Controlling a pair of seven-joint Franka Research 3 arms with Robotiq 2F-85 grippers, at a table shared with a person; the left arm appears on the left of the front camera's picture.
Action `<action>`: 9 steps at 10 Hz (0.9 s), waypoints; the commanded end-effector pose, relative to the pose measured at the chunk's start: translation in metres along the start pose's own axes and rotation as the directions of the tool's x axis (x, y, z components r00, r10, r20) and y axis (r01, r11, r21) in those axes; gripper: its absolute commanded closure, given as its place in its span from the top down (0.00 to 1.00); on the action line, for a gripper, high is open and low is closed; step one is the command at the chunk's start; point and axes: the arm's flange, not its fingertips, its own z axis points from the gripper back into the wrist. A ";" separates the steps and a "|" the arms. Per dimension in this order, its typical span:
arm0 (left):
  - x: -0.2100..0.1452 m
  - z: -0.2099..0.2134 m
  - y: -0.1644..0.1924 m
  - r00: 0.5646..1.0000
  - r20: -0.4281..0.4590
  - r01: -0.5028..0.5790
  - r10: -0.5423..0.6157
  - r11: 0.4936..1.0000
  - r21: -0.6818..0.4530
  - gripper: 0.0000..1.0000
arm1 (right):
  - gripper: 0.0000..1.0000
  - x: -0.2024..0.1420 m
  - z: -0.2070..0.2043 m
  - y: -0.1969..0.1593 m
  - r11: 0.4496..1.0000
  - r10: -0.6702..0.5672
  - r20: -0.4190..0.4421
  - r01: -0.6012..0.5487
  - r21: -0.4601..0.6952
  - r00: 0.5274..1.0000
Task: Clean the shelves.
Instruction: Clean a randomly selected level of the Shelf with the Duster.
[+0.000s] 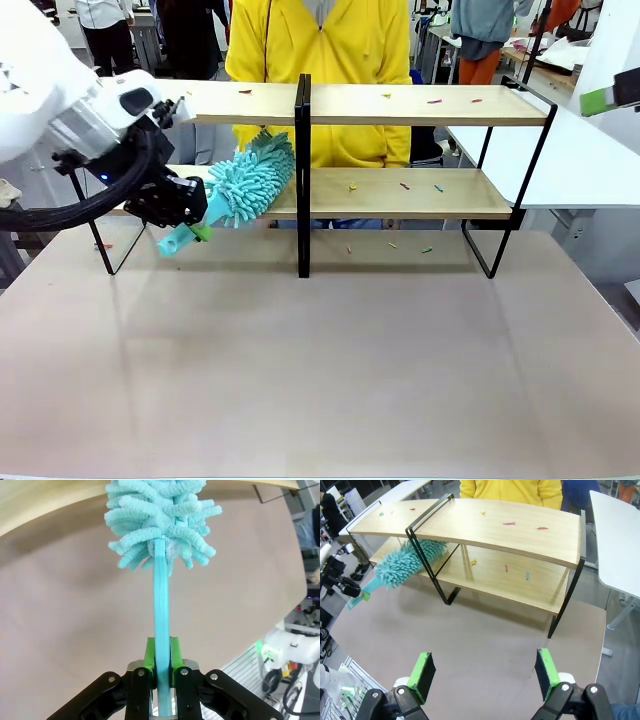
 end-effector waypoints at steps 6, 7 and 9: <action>0.021 -0.004 0.026 0.977 0.066 -0.211 0.202 0.958 0.191 0.13 | 1.00 0.001 0.000 -0.001 1.000 -0.003 0.002 0.003 0.006 1.000; 0.019 0.001 0.031 0.967 0.060 -0.253 0.246 0.941 0.222 0.13 | 1.00 0.001 0.000 -0.001 1.000 -0.003 0.002 0.003 0.006 1.000; 0.008 0.017 0.032 0.942 0.069 -0.335 0.329 0.905 0.263 0.13 | 1.00 0.001 0.000 -0.001 1.000 -0.003 0.002 0.003 0.006 1.000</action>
